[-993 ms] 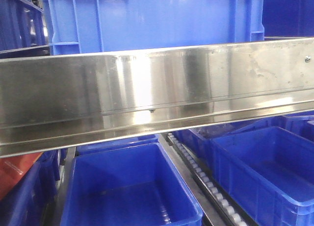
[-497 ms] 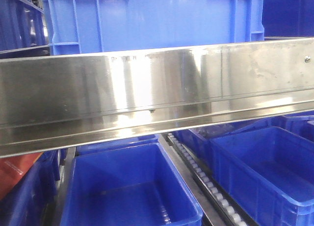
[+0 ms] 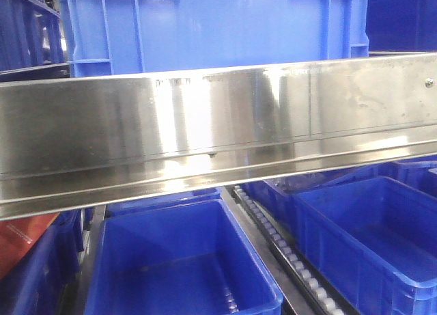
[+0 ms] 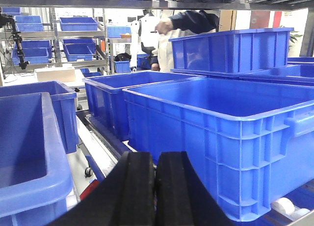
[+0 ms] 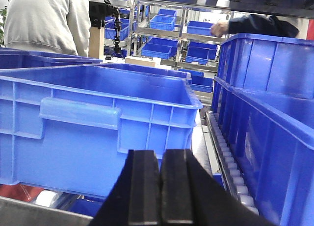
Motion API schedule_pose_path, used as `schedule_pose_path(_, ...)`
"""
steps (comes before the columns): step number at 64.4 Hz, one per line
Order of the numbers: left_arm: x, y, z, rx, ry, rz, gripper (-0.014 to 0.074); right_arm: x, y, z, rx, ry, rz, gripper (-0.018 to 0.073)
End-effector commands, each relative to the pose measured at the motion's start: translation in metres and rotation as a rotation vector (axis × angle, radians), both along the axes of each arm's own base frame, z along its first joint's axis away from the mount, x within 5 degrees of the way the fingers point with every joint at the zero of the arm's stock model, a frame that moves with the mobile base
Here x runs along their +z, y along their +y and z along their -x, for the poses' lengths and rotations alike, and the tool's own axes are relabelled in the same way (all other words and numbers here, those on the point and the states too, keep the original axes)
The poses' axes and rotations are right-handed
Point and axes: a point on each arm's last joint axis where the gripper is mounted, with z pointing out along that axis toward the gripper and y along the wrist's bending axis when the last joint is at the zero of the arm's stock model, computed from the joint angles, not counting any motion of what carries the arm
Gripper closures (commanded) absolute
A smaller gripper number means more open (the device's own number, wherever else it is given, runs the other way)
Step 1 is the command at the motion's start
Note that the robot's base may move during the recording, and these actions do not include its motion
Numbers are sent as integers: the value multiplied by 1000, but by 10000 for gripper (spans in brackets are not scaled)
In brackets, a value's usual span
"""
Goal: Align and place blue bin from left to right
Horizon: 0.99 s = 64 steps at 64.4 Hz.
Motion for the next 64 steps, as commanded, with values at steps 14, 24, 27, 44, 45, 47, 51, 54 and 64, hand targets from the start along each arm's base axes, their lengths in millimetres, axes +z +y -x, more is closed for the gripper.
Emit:
schedule_pose_path(14, 1, 0, 1, -3, -20, -1, 592, 3, -1, 2, -2, -39, -4, 638)
schedule_pose_path(24, -2, -2, -1, -12, -2, 8, 592, 3, -1, 2, -2, -39, -4, 638)
schedule_pose_path(27, -4, -2, -1, -9, 8, 13, 592, 3, -1, 2, -2, -39, -4, 638)
schedule_pose_path(44, -43, -14, -8, 78, 74, -16, 592, 3, -1, 2, -2, -39, -4, 638)
schedule_pose_path(45, -47, -14, -8, 84, 76, -16, 592, 3, -1, 2, -2, -39, -4, 638)
schedule_pose_path(47, -56, -15, -10, 95, 83, -13, 592, 3, -1, 2, -2, -39, -4, 638)
schedule_pose_path(51, -74, -15, -14, 106, 94, -11, 592, 3, -1, 2, -2, -39, -4, 638)
schedule_pose_path(54, -89, -16, -22, 110, 128, -16, 592, 3, -1, 2, -2, -39, -4, 638)
schedule_pose_path(64, -132, -18, -40, 102, 182, -27, 592, 4, -1, 2, -2, -48, -7, 638)
